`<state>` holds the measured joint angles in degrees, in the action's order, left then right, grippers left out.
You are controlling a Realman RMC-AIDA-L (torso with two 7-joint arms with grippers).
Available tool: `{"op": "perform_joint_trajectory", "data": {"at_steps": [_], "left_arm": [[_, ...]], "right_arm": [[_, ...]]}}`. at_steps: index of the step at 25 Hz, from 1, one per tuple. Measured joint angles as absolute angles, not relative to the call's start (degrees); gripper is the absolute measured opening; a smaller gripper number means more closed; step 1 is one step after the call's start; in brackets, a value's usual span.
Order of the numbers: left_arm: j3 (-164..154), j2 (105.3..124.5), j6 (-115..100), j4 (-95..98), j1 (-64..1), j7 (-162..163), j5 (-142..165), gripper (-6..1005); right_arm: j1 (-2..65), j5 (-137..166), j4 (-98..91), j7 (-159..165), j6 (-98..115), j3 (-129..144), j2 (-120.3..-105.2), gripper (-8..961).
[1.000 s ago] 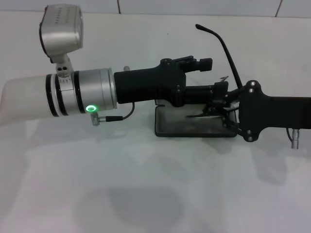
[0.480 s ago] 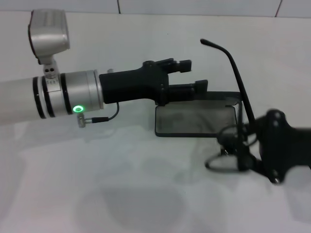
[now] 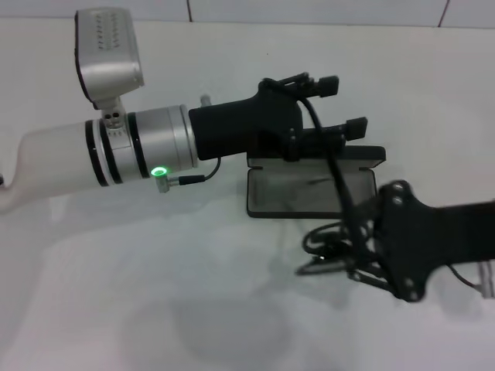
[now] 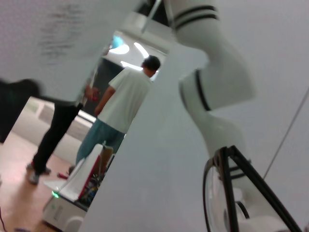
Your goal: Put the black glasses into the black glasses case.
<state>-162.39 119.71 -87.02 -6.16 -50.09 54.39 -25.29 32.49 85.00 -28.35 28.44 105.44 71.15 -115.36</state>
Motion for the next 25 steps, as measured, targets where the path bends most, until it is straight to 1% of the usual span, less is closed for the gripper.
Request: {"op": "perform_joint_trajectory", "data": {"at_steps": [4, 7, 11, 25], "left_arm": [[-162.2, 119.72, -87.0, -3.8, -49.4, 49.2, -26.7, 829], [-162.2, 119.78, -87.1, -1.2, -47.8, 42.8, -28.7, 830], [-162.2, 119.79, -87.3, -0.2, -46.9, 40.2, -28.9, 830], [-162.7, 119.79, -87.4, 0.3, -47.3, 38.9, -28.1, 829]], "right_arm": [[35.6, 85.5, -24.1, 31.4, 101.9, 71.3, -115.27, 112], [35.6, 86.0, -23.9, 33.0, 99.0, 71.4, -115.57, 112], [35.4, 86.0, -23.8, 35.5, 96.6, 71.0, -115.54, 112], [35.3, 85.3, -23.7, 36.9, 92.1, 70.2, -115.64, 112]]}}
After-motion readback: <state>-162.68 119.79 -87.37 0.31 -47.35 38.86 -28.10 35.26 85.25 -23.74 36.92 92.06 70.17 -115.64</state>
